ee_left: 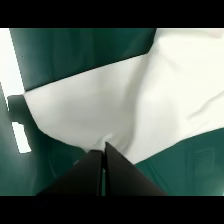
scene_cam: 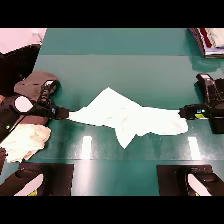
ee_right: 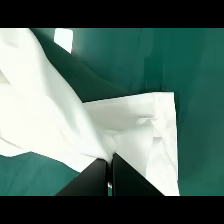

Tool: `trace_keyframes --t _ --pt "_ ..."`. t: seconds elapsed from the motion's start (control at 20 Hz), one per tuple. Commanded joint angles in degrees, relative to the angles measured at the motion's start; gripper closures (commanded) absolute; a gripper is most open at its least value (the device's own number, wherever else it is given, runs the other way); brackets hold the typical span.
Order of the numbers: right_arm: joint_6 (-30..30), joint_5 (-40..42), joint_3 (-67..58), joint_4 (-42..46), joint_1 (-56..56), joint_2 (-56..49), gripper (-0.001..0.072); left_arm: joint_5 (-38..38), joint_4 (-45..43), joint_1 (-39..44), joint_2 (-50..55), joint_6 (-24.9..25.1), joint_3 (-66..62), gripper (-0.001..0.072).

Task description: Fold the shirts.

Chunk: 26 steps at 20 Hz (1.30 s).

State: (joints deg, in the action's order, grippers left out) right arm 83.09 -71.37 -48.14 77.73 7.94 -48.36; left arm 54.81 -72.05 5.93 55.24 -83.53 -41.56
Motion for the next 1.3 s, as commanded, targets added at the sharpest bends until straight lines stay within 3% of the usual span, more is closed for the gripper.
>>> trace_keyframes --t 0.0,0.3,0.35,0.4,0.45,0.6,0.7,0.8,1.05,1.25 --pt "0.0 0.63 0.68 0.22 0.07 -0.57 0.0698 -4.37 0.04 -0.02 -0.02 -0.52 -0.7 0.0686" --pt "0.0 1.55 0.66 0.37 0.07 -0.57 0.0698 -5.81 0.07 -0.02 0.28 -0.57 -0.96 0.0684" --pt "0.0 1.79 0.66 0.37 0.07 -0.57 0.0697 -4.72 0.07 -0.02 0.28 -0.59 -2.1 0.0518" --pt "0.0 1.79 0.66 0.37 0.07 -0.57 0.0697 -3.32 0.07 -0.02 0.28 -1.16 -3.89 0.0231" --pt "0.0 1.79 0.66 0.37 0.07 -0.57 0.0697 -1.16 0.04 -0.02 0.26 -2.69 -6.49 0.0142" --pt "0.0 1.84 0.66 0.37 0.07 -0.57 0.0697 6.6 2.27 -0.02 0.02 -4.61 -15.41 0.0167" --pt "0.0 2.25 0.66 0.35 0.07 -0.57 0.0697 7.19 10.25 0.74 -0.13 -4.5 -18.08 0.0168" --pt "0.0 2.91 0.66 0.35 0.07 -0.57 0.0697 4.92 16.35 5.2 0.68 -3.39 -18.01 0.0167" --pt "0.0 5.38 0.66 -0.15 0.07 -0.57 0.0697 -9.9 16.79 25.05 10.51 -3.76 -18.1 0.0167" --pt "0.0 5.4 0.66 -0.13 0.07 -0.57 0.0697 -10.47 17.11 32.65 21.14 -4.63 -19.17 0.0165"
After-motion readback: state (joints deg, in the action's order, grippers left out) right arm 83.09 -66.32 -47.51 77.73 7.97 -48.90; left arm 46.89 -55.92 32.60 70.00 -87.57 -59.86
